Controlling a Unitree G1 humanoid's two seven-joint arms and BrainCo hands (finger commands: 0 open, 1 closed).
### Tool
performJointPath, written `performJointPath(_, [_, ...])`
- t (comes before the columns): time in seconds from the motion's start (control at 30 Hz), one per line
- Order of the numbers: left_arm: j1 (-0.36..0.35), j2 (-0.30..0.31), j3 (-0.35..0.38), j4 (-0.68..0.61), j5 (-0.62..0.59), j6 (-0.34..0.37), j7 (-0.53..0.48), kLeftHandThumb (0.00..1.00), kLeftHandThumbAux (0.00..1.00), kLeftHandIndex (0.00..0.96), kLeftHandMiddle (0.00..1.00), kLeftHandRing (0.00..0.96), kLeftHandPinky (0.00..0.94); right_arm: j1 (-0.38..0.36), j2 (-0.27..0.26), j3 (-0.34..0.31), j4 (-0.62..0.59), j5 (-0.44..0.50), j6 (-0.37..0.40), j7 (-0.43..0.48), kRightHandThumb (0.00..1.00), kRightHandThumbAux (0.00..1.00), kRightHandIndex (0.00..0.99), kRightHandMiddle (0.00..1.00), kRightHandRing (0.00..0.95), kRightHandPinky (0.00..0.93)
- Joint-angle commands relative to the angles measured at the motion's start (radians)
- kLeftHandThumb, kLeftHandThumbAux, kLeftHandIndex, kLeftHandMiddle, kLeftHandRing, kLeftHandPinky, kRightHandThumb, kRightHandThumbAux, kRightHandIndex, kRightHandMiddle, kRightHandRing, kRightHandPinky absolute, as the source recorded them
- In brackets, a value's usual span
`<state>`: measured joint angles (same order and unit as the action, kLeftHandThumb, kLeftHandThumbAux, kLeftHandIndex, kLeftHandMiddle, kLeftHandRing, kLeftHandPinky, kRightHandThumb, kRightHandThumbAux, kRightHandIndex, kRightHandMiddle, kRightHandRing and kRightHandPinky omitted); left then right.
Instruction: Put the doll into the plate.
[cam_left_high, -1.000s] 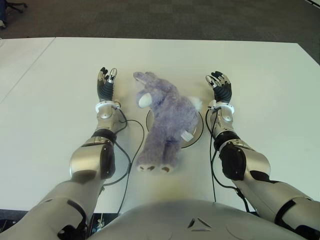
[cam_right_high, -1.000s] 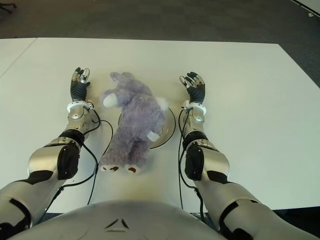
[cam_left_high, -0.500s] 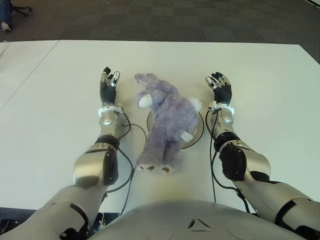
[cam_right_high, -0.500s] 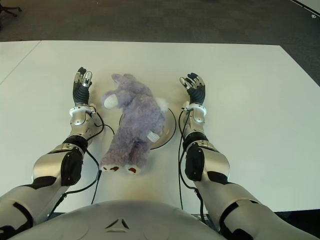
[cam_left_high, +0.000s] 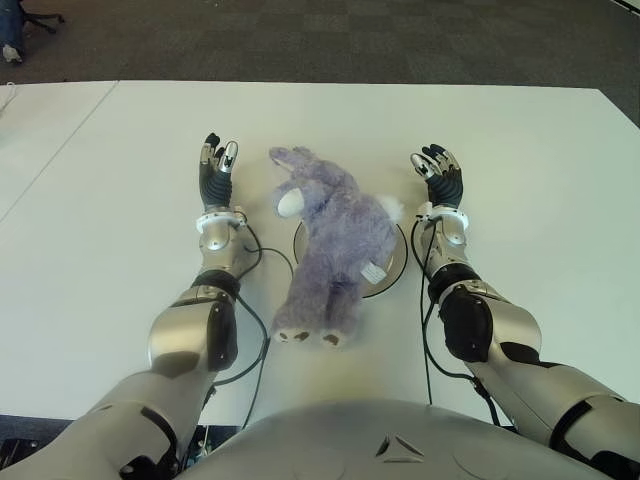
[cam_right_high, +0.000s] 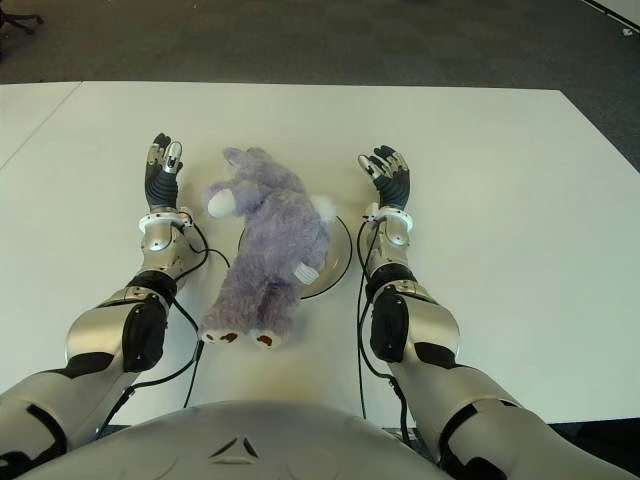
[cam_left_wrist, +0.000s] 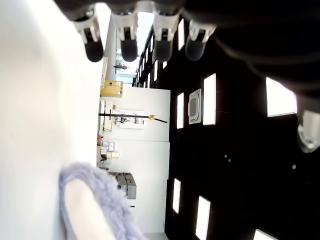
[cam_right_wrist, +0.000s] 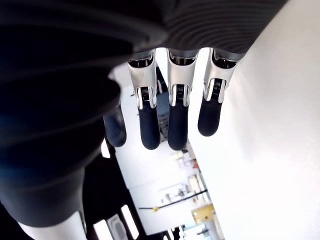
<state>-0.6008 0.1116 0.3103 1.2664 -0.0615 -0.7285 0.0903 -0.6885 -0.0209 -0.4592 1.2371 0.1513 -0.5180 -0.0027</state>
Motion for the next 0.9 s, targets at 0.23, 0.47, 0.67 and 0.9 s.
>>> performJointPath(0.23, [0.176, -0.095, -0.011, 0.076, 0.018, 0.057, -0.008, 0.0, 0.418, 0.0, 0.0, 0.0, 0.076, 0.145, 0.03, -0.023, 0.104, 0.028, 0.124, -0.016, 0.089, 0.852, 0.298, 0.289, 0.262, 0.227])
performJointPath(0.47, [0.167, -0.073, -0.053, 0.078, 0.075, 0.12, 0.034, 0.0, 0.445, 0.016, 0.078, 0.077, 0.146, 0.142, 0.03, -0.028, 0.104, 0.033, 0.125, -0.014, 0.102, 0.854, 0.304, 0.294, 0.266, 0.244])
performJointPath(0.67, [0.133, -0.044, -0.091, 0.085, 0.117, 0.25, 0.058, 0.0, 0.503, 0.079, 0.133, 0.13, 0.174, 0.14, 0.032, -0.026, 0.103, 0.03, 0.126, -0.016, 0.092, 0.853, 0.295, 0.296, 0.269, 0.254])
performJointPath(0.9, [0.118, -0.033, -0.119, 0.083, 0.141, 0.315, 0.07, 0.0, 0.62, 0.121, 0.154, 0.148, 0.192, 0.141, 0.033, -0.017, 0.103, 0.021, 0.126, -0.026, 0.052, 0.854, 0.278, 0.289, 0.263, 0.241])
